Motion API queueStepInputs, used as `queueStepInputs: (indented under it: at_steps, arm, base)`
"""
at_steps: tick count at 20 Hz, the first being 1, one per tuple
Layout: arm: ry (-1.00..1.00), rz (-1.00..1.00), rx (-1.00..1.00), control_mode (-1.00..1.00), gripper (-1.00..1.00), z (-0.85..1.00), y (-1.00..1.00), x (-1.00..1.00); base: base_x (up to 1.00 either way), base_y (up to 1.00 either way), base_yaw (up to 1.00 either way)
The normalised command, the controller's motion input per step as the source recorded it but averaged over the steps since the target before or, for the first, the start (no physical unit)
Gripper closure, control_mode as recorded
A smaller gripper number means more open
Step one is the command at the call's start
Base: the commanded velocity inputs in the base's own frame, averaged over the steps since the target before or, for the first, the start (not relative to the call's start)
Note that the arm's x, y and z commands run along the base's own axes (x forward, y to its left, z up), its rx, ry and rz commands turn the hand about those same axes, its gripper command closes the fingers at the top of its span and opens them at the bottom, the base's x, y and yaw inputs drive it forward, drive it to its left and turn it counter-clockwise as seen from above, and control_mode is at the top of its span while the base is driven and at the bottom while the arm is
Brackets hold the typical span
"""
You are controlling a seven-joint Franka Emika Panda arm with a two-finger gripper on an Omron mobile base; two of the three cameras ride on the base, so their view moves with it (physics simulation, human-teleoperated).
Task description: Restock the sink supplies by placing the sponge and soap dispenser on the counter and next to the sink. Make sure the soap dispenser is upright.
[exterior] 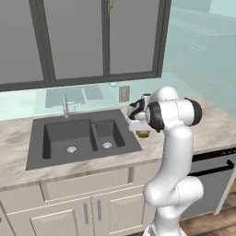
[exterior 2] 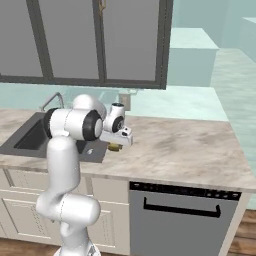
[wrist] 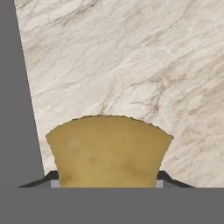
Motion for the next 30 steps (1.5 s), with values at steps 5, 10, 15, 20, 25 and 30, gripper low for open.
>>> queueStepInputs:
  at_steps: [5, 10, 15, 20, 25, 30]
  arm:
    - [-0.05, -0.05, 0.06, -1.0, -1.0, -0.04, 0.0, -0.04]
    - [-0.13, -0.12, 0.08, -1.0, -1.0, 0.34, -0.07, -0.39]
    - [-0.23, -0.14, 0.1, -1.0, -1.0, 0.86, -0.17, -0.86]
    - [-0.24, -0.12, 0.08, -1.0, -1.0, 0.87, -0.06, -1.0]
    - [-0.09, -0.04, 0.0, -1.0, -1.0, 0.38, 0.03, -1.0]
    - [0.08, 0.0, -0.08, -1.0, -1.0, -0.15, 0.26, -0.43]
  base:
    - [0.0, 0.0, 0.0]
    - [0.0, 0.0, 0.0]
    - [0.0, 0.0, 0.0]
    - [0.0, 0.0, 0.0]
    - [0.0, 0.0, 0.0]
    - [0.0, 0.0, 0.0]
